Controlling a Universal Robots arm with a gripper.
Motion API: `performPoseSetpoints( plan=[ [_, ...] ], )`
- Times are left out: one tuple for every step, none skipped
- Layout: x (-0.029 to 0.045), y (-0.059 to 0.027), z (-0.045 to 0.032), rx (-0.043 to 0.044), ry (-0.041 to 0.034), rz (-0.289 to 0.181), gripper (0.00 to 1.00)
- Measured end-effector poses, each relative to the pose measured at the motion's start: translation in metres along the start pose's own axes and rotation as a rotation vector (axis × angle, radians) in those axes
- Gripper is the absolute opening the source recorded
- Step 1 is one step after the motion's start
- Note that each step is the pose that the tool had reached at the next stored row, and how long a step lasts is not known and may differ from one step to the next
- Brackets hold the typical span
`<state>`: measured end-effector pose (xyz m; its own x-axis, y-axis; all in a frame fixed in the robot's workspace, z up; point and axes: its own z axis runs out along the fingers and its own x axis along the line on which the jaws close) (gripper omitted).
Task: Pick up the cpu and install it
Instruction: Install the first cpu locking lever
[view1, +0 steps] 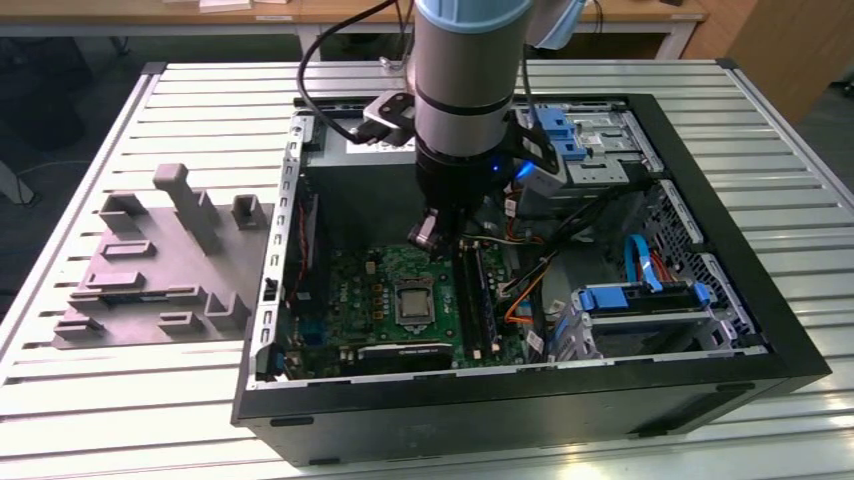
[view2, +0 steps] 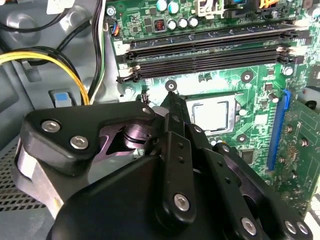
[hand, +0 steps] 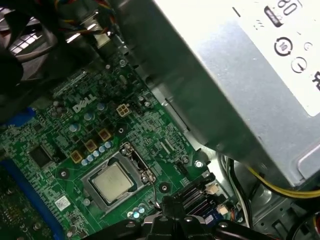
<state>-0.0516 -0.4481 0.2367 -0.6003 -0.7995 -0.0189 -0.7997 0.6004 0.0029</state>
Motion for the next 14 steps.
performPoseSetpoints(
  plan=[
    [0.0002,0.0002,0.0000,-0.0003,0.0000,-0.013,0.11],
    [0.0005,0.0003,0.0000,-0.0004,0.0000,-0.020,0.11],
    [0.0012,0.0000,0.0000,-0.0004,0.0001,-0.022,0.11],
    [0.0020,-0.0005,0.0000,-0.0005,0.0001,-0.023,0.11],
    [0.0028,-0.0009,0.0001,-0.0005,0.0000,-0.024,0.11],
    [0.0038,-0.0014,0.0001,-0.0005,0.0000,-0.025,0.11],
    [0.0049,-0.0019,0.0001,-0.0005,0.0000,-0.025,0.11],
    [0.0059,-0.0024,0.0001,-0.0006,0.0000,-0.026,0.11],
    [0.0071,-0.0029,0.0001,-0.0005,0.0000,-0.027,0.11],
    [0.0079,-0.0032,0.0001,-0.0006,0.0000,-0.028,0.11],
    [0.0085,-0.0035,0.0002,-0.0006,0.0000,-0.029,0.11],
    [0.0090,-0.0037,0.0003,-0.0006,0.0000,-0.031,0.11],
    [0.0094,-0.0037,0.0005,-0.0008,0.0000,-0.035,0.11],
    [0.0095,-0.0037,0.0007,-0.0010,-0.0001,-0.046,0.11]
  ],
)
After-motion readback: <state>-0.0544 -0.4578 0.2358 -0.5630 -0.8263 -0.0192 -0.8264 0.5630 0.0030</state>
